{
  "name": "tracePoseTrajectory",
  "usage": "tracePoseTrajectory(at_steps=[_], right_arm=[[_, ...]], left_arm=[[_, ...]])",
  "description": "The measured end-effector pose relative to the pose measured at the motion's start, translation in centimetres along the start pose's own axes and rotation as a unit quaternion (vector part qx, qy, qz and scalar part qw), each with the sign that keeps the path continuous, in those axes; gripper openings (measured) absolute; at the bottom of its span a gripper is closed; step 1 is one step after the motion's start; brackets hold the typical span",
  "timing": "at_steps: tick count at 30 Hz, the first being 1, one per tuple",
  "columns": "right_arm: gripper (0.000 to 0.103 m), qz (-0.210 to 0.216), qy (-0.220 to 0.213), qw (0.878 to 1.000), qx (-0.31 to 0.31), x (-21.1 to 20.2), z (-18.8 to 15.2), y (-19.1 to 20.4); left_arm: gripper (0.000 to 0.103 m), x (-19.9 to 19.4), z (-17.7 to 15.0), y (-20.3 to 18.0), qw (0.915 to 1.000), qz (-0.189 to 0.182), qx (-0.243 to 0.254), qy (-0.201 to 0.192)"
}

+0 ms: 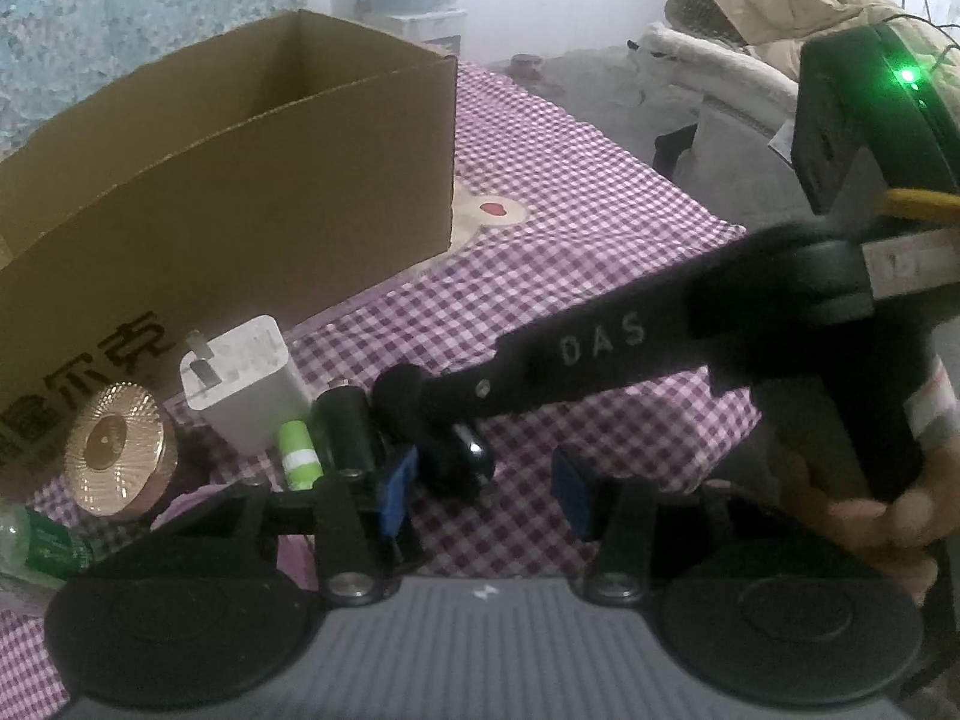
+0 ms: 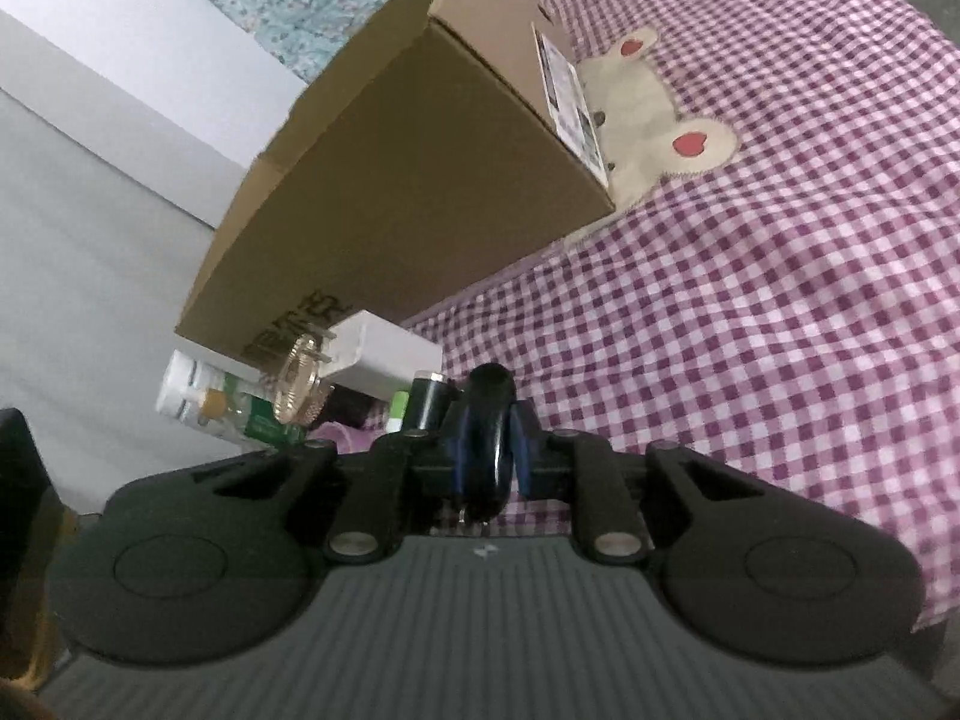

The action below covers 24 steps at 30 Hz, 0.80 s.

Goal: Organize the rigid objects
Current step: 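Lift the black key fob with the right gripper and release it inside the box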

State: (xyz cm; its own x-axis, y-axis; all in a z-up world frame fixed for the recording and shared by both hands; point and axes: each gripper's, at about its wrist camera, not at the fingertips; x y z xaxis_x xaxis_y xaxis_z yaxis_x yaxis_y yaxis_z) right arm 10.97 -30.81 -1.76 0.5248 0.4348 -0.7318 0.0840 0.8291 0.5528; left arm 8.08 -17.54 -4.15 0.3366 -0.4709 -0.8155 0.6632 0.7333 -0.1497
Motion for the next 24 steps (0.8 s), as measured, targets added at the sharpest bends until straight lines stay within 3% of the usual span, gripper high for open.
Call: tracePoseTrajectory(at_steps=[15,21,24], right_arm=[[0.016,0.038,0.018,0.999,0.030,0.5,0.4,-1.1],[0.016,0.057,0.022,0.997,0.048,0.1,0.1,-1.7],[0.017,0.052,0.019,0.997,0.048,-0.4,-0.1,-1.7]], left_arm=[[0.053,0.3,0.8,0.5,1.0000,-0.002,-0.008,-0.002],[0.041,0.1,0.6,0.5,0.9998,0.013,-0.010,-0.005],[0.036,-0.2,0.7,0.5,0.9998,0.003,-0.011,-0.014]])
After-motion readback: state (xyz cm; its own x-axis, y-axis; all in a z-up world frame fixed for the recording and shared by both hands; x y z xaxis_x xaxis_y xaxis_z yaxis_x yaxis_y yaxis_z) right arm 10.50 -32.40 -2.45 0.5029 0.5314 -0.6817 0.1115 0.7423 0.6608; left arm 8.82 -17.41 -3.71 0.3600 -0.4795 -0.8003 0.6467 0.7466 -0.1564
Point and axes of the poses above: each gripper's, at about its wrist camera, not at the fingertips, and x roughly the way its jaws point, y to its left, z to its top, and after that the axes turned 8 degrees about -z, right-handed
